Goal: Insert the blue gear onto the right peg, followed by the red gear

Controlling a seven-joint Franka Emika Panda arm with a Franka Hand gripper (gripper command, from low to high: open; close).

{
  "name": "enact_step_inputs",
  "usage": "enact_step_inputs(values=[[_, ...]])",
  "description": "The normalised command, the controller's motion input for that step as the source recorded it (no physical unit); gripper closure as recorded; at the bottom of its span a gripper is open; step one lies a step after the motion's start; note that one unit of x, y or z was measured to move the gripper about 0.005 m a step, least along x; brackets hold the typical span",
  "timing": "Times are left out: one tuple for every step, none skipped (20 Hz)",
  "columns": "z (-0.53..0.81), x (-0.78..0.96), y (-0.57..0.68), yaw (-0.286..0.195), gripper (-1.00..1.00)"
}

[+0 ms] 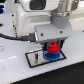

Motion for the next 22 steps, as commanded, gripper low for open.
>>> enact_step_inputs(values=[[0.22, 0.21, 0.04, 0.000, 1.00], [0.14, 0.02, -0.04, 0.000, 1.00], [0.10, 0.04, 0.05, 0.000, 1.00], [0.08, 0.06, 0.03, 0.000, 1.00], [0.02, 0.13, 0.02, 0.000, 1.00], [0.07, 0.14, 0.11, 0.000, 1.00], [0.04, 0.05, 0.00, 0.000, 1.00], [0.25, 0.23, 0.19, 0.000, 1.00], [-0.10, 0.03, -0.10, 0.000, 1.00], [0.19, 0.15, 0.00, 0.000, 1.00], [0.00, 0.03, 0.00, 0.000, 1.00], [0.10, 0.00, 0.00, 0.000, 1.00], [0.23, 0.02, 0.00, 0.000, 1.00], [0.37, 0.05, 0.00, 0.000, 1.00], [0.50, 0.05, 0.00, 0.000, 1.00], [0.41, 0.01, 0.00, 0.000, 1.00], [0.23, 0.00, 0.00, 0.000, 1.00], [0.06, 0.00, -0.01, 0.000, 1.00], [0.03, 0.13, 0.01, 0.000, 1.00], [0.01, 0.13, -0.08, 0.000, 1.00], [0.14, 0.09, 0.04, 0.000, 1.00], [0.11, 0.15, 0.00, 0.000, 1.00]])
